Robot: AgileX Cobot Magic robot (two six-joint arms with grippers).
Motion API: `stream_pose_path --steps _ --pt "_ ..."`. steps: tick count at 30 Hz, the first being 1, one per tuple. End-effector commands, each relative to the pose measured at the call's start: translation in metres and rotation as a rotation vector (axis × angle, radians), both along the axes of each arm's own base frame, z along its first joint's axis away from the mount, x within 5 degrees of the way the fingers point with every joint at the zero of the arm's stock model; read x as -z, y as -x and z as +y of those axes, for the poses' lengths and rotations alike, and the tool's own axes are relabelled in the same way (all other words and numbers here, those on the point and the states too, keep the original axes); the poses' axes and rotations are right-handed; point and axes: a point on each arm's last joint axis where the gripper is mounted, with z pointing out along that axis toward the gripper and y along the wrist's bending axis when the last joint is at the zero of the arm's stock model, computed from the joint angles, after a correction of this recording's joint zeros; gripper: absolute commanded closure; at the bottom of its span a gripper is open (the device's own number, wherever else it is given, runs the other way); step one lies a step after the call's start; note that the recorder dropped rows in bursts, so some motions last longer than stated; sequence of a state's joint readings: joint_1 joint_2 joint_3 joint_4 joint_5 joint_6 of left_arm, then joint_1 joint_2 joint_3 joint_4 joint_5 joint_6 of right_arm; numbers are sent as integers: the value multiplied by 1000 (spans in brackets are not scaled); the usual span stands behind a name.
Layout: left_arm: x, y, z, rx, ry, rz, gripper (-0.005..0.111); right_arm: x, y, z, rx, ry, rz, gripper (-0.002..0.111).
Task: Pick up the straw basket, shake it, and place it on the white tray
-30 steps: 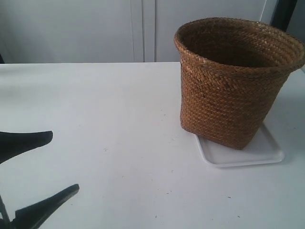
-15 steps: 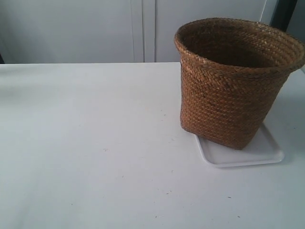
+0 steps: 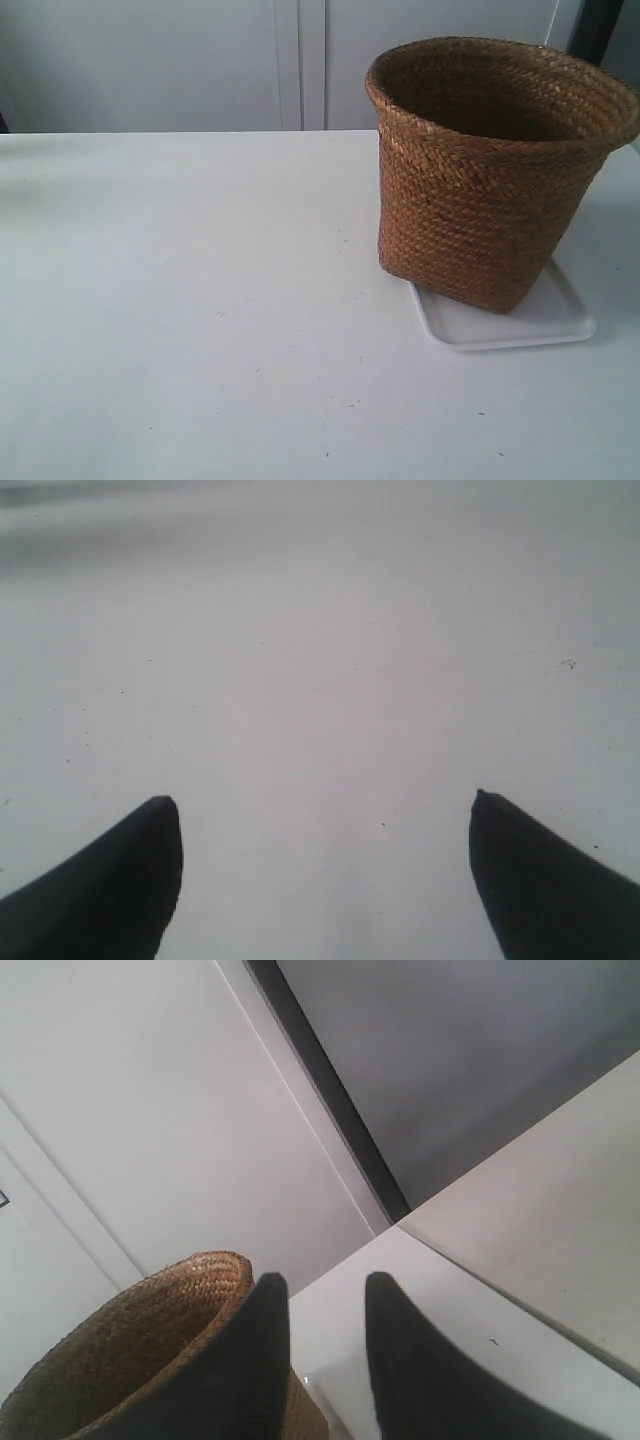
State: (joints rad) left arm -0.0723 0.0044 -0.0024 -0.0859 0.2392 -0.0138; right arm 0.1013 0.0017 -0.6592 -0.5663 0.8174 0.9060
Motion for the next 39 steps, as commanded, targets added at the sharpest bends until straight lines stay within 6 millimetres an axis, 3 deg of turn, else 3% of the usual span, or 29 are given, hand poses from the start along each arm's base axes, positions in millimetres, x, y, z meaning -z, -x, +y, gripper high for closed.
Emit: stream_pose_path --steps 1,7,10,12,16,19,21,29,39 --pt "0 0 0 -2 5 -3 26 0 0 0 8 18 1 82" --pt "0 0 0 -2 5 -3 26 0 0 0 8 15 1 82" --pt "0 0 0 -2 5 -3 26 -5 -1 11 -127 -227 -102 82" --pt "0 0 0 -2 5 -3 26 -2 -7 25 -280 -275 -109 82" --pt "0 0 0 -3 5 -4 26 2 -19 47 -504 -24 -201 82" --pt "0 0 0 -3 5 -4 26 17 -29 59 -596 215 -209 82" --pt "0 0 0 -3 5 -4 26 27 -34 63 -632 264 -193 82" --pt "0 0 0 -3 5 -4 26 86 -65 58 -553 189 -103 82" --pt "0 0 0 -3 5 -4 26 119 -77 49 -420 265 -27 82"
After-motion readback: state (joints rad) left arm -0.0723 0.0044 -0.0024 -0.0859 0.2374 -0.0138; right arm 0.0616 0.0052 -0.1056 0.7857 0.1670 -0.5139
